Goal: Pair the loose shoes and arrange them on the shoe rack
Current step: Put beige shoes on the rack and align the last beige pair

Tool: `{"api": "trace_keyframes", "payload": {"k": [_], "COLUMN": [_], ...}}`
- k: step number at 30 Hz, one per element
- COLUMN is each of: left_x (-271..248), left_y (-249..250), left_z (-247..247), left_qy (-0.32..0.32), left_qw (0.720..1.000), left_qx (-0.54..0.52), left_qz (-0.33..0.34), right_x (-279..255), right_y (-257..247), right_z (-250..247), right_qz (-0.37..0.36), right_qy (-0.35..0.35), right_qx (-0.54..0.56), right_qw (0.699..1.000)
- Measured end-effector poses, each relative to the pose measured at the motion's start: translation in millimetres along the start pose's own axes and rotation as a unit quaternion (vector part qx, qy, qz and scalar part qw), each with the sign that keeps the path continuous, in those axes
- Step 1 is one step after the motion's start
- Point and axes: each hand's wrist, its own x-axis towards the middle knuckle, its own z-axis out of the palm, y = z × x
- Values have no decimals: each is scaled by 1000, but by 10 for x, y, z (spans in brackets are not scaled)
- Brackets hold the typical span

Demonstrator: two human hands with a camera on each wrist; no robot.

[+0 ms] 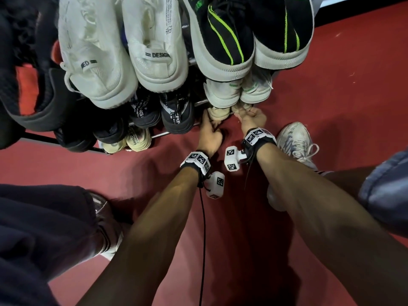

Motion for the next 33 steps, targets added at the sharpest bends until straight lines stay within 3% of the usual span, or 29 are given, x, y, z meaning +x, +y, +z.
{"api": "trace_keyframes", "payload": {"k": [6, 9, 13, 15, 17, 20, 24, 26, 28, 31, 33], "left_x": [-233, -462, -850, -1073, -1289, -1616, -1934, -1992, -2005, -1936, -1913], "left_y": [236, 321, 466, 560, 648, 712, 770, 751, 718, 635, 604], "left_z": [-89, -338, -762, -993, -1214, -1469, -1645, -1674, -1672, -1651, -1621], "left_qy": [-62, -56, -67, -65, -51, -29, -38, -27, -21, -32, -41], "left_qw": [998, 992, 988, 985, 982, 977, 969, 974, 976, 973, 971], "left_qx": [7, 104, 86, 104, 121, 162, 221, 206, 202, 208, 209], "left_qz": [-23, -53, -109, -124, -133, -134, -101, -87, -81, -98, -106], "right_x": [46, -146, -391, -463, -876, -1347, -1481, -1341, -1215, -999, -968], "right_y": [-4, 55, 342, 506, 289, -42, -233, -216, -238, -153, -100], "right_z": [-13, 42, 104, 172, 235, 344, 487, 438, 333, 294, 369], "right_qz": [41, 17, 47, 90, 153, 195, 113, 69, 10, -148, -183], "right_qy": [-27, -26, -22, -75, -184, -243, -309, -333, -346, -348, -362], "right_qx": [-42, -87, -150, -179, -179, -94, -180, -272, -379, -525, -550], "right_qw": [998, 996, 987, 977, 954, 946, 927, 900, 858, 762, 730]}}
